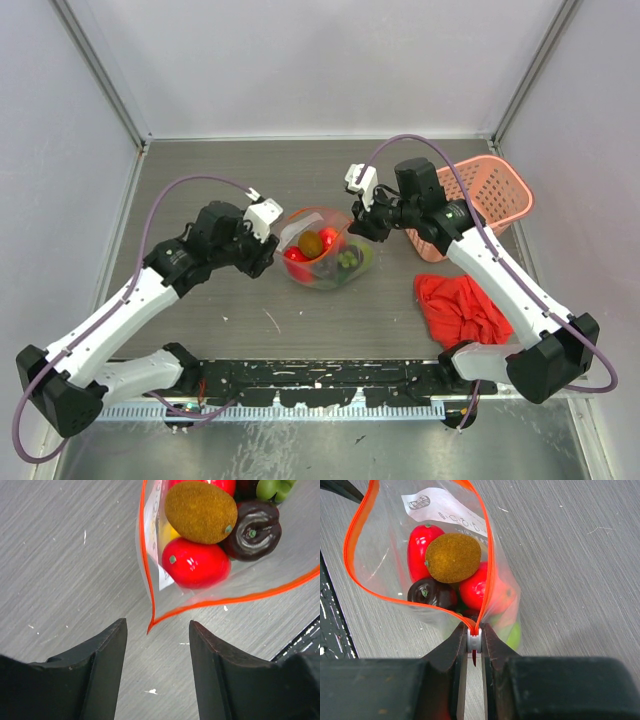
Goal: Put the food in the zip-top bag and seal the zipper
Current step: Zip the zipper food storage bag at the center of the board.
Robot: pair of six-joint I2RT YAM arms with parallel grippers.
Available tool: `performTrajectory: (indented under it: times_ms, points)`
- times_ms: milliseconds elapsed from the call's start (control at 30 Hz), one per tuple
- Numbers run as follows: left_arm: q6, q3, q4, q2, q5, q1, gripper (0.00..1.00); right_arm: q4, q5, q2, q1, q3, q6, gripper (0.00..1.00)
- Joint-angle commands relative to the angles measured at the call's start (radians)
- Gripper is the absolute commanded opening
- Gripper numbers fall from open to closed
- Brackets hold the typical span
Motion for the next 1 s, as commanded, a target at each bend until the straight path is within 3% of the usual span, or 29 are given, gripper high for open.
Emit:
performTrajectory:
  times_ms: [0,133,267,333,767,967]
  points:
    - [0.08,0.027,0.121,0.035,0.046,0.004,0.53,0.035,-0.014,-0.01,0.004,0.026,-0.004,0.0]
    - [0.092,0.03,0.137,0.073,0.085,0.004,0.46,0.027,-0.009,-0.018,0.004,0.022,-0.012,0.0]
    - [0.111,0.051,0.109,0.079,0.079,0.004,0.12,-0.01,0.028,-0.033,0.002,0.022,-0.04,0.0]
    - [0.119,0.06,0.095,0.063,0.044,0.005,0.0,-0.043,0.057,-0.042,0.0,0.023,-0.063,0.0]
    - [0.136,0.21,-0.241,0.079,-0.296,0.004,0.0,-0.193,0.176,-0.079,-0.04,0.047,-0.109,0.0]
    - [0.086,0.156,-0.192,0.07,-0.22,0.004,0.0,-0.172,0.068,-0.029,-0.041,0.049,-0.077,0.0]
